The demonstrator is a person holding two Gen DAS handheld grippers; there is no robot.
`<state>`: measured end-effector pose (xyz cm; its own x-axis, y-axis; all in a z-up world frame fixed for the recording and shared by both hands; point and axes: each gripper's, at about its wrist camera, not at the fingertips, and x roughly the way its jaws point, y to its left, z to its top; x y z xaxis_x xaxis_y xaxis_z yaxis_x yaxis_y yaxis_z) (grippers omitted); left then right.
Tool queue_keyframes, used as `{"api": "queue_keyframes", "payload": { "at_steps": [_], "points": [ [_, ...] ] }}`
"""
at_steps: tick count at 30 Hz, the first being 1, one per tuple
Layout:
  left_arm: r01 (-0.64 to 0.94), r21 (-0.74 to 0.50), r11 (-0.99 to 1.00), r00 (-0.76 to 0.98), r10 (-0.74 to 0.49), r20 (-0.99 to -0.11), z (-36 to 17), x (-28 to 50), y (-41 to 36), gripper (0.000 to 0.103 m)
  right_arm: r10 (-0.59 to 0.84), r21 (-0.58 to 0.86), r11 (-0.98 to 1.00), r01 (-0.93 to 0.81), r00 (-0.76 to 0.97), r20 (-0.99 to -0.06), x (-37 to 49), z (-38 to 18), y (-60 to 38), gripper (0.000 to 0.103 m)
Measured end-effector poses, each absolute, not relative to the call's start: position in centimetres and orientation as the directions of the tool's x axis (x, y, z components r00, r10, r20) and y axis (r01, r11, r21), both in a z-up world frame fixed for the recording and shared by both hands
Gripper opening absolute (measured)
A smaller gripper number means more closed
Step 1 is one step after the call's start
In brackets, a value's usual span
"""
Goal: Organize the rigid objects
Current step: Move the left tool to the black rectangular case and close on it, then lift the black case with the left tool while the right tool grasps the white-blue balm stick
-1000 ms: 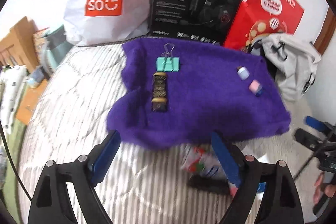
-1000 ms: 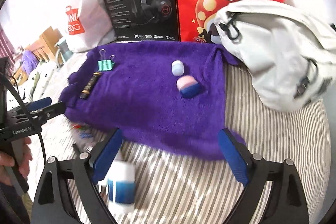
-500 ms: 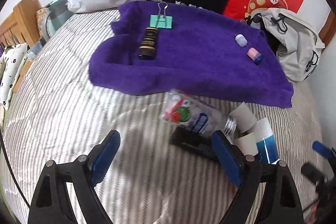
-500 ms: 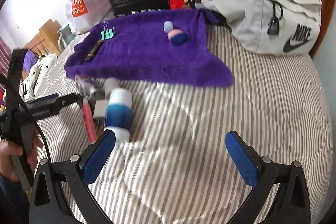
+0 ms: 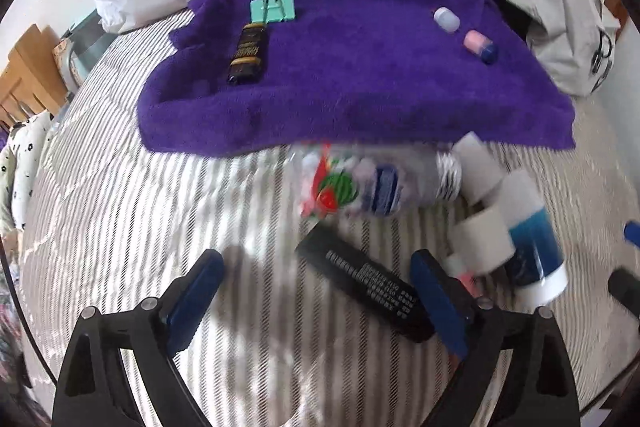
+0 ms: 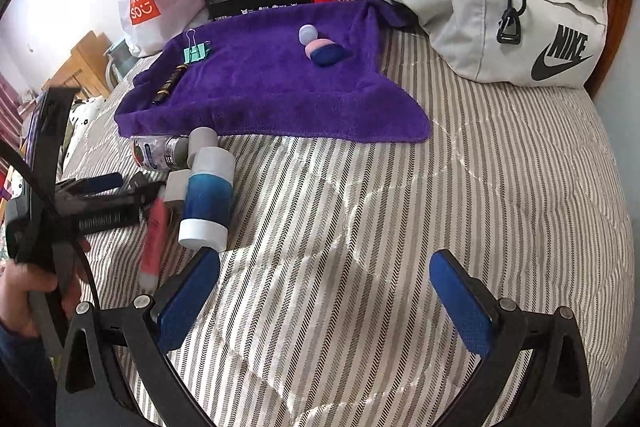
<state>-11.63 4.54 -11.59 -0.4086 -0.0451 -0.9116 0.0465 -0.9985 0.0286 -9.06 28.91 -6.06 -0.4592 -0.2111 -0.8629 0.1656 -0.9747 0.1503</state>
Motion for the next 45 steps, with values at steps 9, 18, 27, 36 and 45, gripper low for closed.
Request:
{"api": "queue_keyframes", "payload": {
  "at_steps": [9, 18, 27, 36, 45],
  "points": [
    [0.046, 0.116, -0.992, -0.407, -0.125, -0.905, -10.8, -10.0, 4.6, 0.094, -0.233, 0.154, -0.966, 0.206, -0.445, -0.865, -9.1, -6.5, 27.6, 0.103],
    [0.105, 0.018, -0.994, -0.470, -0.066, -0.880, -11.0, -8.7, 3.1, 0.068, -0.254, 0.176, -0.961, 0.212, -0.436, -0.863, -9.0, -6.9, 27.1, 0.103],
    [0.009, 0.012, -1.000, -0.538, -0.015, -0.843, -10.8, -8.8, 4.2, 0.024, -0.279, 0.204, -0.958, 0.203, -0.473, -0.836, -9.9, -7.0, 26.0, 0.102],
    [-0.014, -0.042, -0.999, -0.547, 0.043, -0.836, -10.8, -8.7, 3.4, 0.023, -0.245, 0.154, -0.962, 0.227, -0.458, -0.855, -11.6, -8.5, 22.9, 0.100],
    [-0.037, -0.073, -0.997, -0.547, 0.081, -0.833, -10.7, -8.7, 2.8, 0.023, -0.133, 0.043, -0.979, 0.197, -0.469, -0.873, -13.0, -9.9, 22.0, 0.090]
  ]
}}
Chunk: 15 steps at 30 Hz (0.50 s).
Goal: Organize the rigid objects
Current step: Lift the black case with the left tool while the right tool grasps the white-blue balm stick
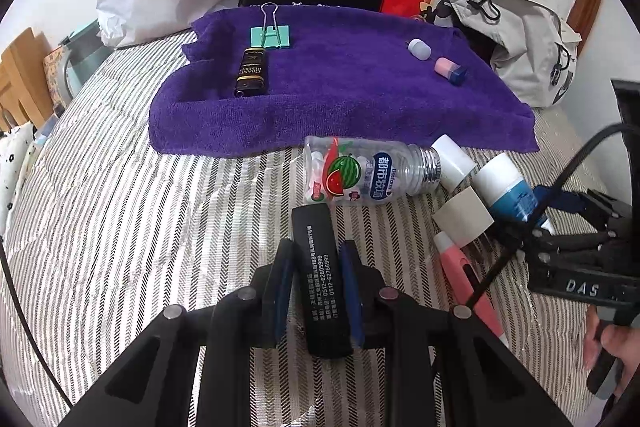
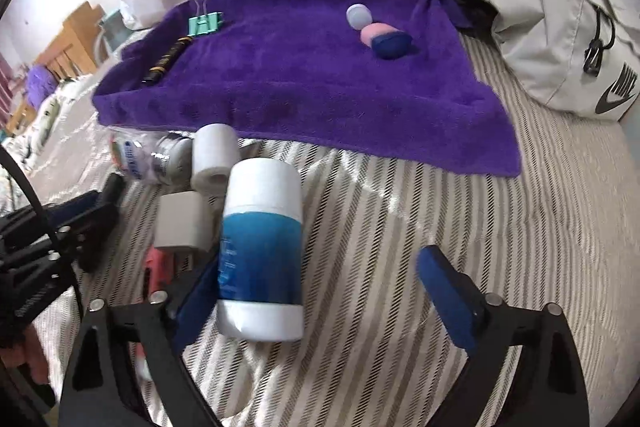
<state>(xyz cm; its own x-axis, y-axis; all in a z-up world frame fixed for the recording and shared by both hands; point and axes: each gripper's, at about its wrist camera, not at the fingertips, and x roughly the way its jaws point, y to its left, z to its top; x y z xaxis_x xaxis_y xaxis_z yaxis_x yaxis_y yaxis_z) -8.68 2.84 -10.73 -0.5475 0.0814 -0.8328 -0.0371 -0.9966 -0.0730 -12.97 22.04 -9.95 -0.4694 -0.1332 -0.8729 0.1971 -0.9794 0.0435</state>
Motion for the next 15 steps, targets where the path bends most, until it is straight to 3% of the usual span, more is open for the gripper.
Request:
{"api": "queue_keyframes", "payload": {
  "at_steps": [5, 7, 11, 15],
  "points": [
    [-0.054, -0.038, -0.998, -0.548, 0.062, -0.834, -10.7, -8.6, 3.2, 0.022, -0.118, 0.009, -0.977, 0.214, -0.499, -0.858, -13.0, -9.7, 22.0, 0.074],
    [-0.062, -0.015, -0.998, -0.549, 0.047, -0.834, -10.7, -8.5, 3.3, 0.022, -0.122, 0.012, -0.977, 0.215, -0.507, -0.853, -12.8, -9.5, 22.3, 0.058],
    [-0.074, -0.011, -0.997, -0.559, 0.051, -0.828, -10.7, -8.3, 3.1, 0.021, -0.143, 0.028, -0.973, 0.228, -0.506, -0.851, -12.5, -9.2, 23.0, 0.037],
    [-0.070, -0.042, -0.997, -0.560, 0.074, -0.825, -10.5, -8.2, 2.1, 0.021, -0.167, 0.057, -0.971, 0.232, -0.491, -0.855, -12.5, -9.1, 23.5, 0.036]
  ]
}}
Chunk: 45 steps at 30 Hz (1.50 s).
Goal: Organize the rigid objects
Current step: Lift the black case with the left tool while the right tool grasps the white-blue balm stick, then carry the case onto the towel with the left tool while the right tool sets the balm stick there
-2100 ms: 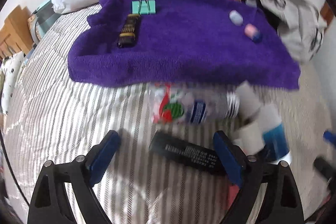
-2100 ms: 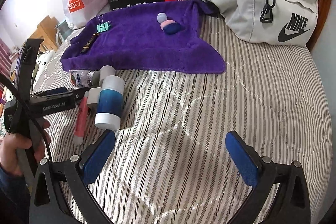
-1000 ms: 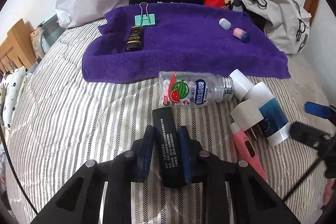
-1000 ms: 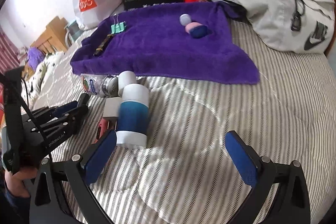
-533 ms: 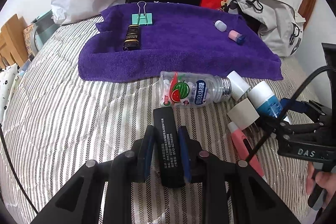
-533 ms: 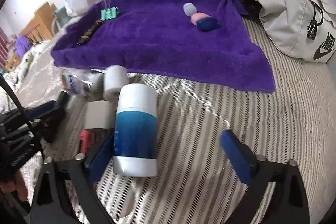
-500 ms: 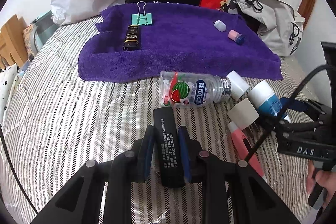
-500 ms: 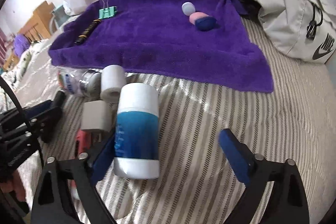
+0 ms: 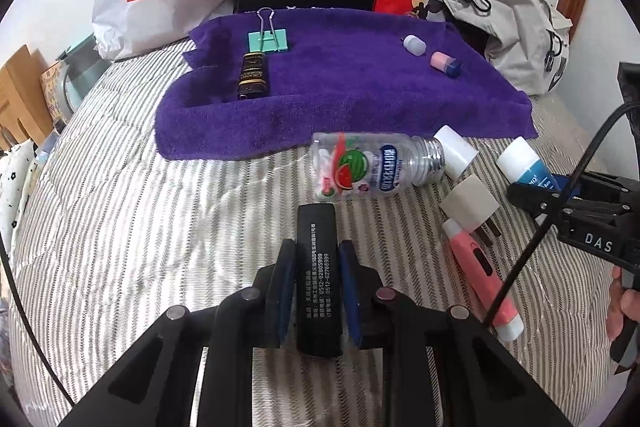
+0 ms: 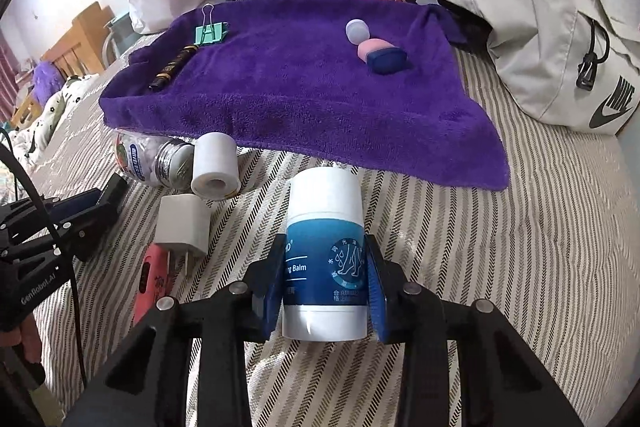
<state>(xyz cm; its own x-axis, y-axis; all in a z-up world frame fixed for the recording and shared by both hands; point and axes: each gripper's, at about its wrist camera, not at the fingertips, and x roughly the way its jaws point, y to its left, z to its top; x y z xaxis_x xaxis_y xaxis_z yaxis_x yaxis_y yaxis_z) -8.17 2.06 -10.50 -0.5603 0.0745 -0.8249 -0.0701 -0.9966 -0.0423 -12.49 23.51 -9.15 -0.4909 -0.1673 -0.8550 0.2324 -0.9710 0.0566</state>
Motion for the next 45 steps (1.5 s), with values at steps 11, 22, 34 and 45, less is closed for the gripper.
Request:
{"api": "queue_keyframes", "payload": {
  "at_steps": [11, 22, 34, 45],
  "points": [
    [-0.051, -0.141, -0.989, -0.564, 0.145, -0.813, -8.8, -8.4, -0.7, 0.021, -0.220, 0.131, -0.968, 0.216, -0.468, -0.856, -11.7, -8.0, 24.8, 0.036],
    [-0.056, -0.117, -0.992, -0.597, 0.127, -0.792, -6.3, -9.9, -0.9, 0.021, -0.252, 0.154, -0.960, 0.235, -0.480, -0.840, -11.8, -6.4, 24.8, 0.036],
    [-0.095, -0.127, -0.987, -0.613, 0.159, -0.774, -4.4, -15.3, 0.1, 0.021, -0.282, 0.181, -0.953, 0.241, -0.502, -0.818, -14.7, -3.9, 24.9, 0.036],
    [-0.080, -0.134, -0.988, -0.607, 0.155, -0.779, -4.8, -19.4, -0.2, 0.021, -0.279, 0.167, -0.952, 0.256, -0.500, -0.820, -21.8, -3.6, 24.9, 0.036]
  ]
}}
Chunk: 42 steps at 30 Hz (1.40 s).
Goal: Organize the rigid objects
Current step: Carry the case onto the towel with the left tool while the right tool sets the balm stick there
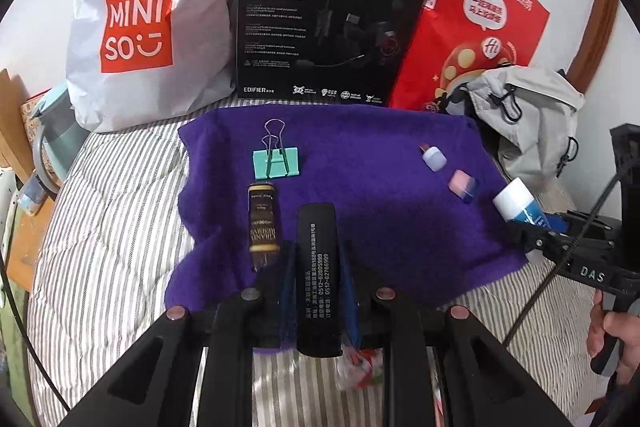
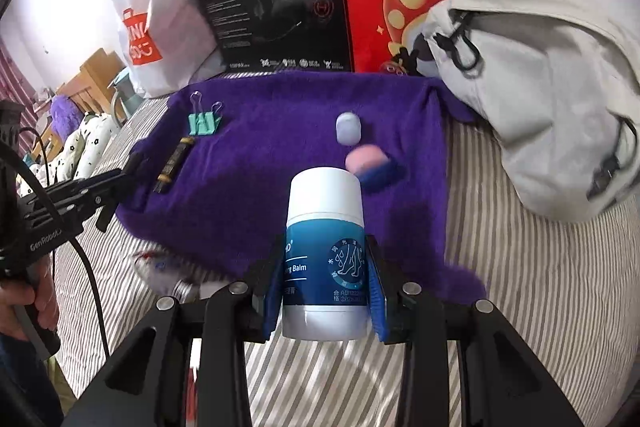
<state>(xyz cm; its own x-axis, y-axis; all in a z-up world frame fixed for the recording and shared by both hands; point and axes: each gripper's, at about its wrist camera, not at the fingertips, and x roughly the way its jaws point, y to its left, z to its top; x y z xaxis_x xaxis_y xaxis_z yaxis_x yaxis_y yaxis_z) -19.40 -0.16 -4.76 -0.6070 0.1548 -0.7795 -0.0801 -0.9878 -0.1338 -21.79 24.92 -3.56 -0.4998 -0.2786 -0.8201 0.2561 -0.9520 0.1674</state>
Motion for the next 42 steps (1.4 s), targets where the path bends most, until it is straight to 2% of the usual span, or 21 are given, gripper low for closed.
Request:
{"api": "queue_keyframes", "payload": {
  "at_steps": [11, 20, 29, 32, 36, 42],
  "points": [
    [-0.074, -0.137, -0.988, -0.582, 0.154, -0.799, -6.4, -22.6, -0.3, 0.021, -0.280, 0.152, -0.939, 0.308, -0.431, -0.858, -27.0, -6.7, 23.2, 0.036],
    [-0.086, -0.134, -0.987, -0.567, 0.159, -0.808, -7.1, -24.0, 0.3, 0.021, -0.277, 0.134, -0.931, 0.339, -0.418, -0.865, -27.1, -8.2, 23.0, 0.036],
    [-0.088, -0.122, -0.989, -0.548, 0.150, -0.823, -8.0, -25.2, 1.4, 0.021, -0.255, 0.056, -0.897, 0.438, -0.412, -0.875, -26.7, -8.5, 22.5, 0.036],
    [-0.085, -0.108, -0.991, -0.543, 0.137, -0.829, -8.4, -25.7, 1.7, 0.021, -0.253, 0.036, -0.880, 0.474, -0.403, -0.879, -26.5, -8.5, 22.2, 0.039],
    [-0.084, -0.102, -0.991, -0.538, 0.132, -0.833, -8.8, -26.1, 1.8, 0.021, -0.286, 0.078, -0.871, 0.485, -0.372, -0.883, -26.7, -8.3, 22.3, 0.050],
    [-0.091, -0.084, -0.992, -0.542, 0.120, -0.832, -9.4, -25.9, 2.0, 0.021, -0.293, 0.127, -0.896, 0.426, -0.351, -0.889, -26.6, -7.7, 23.4, 0.049]
  ]
}}
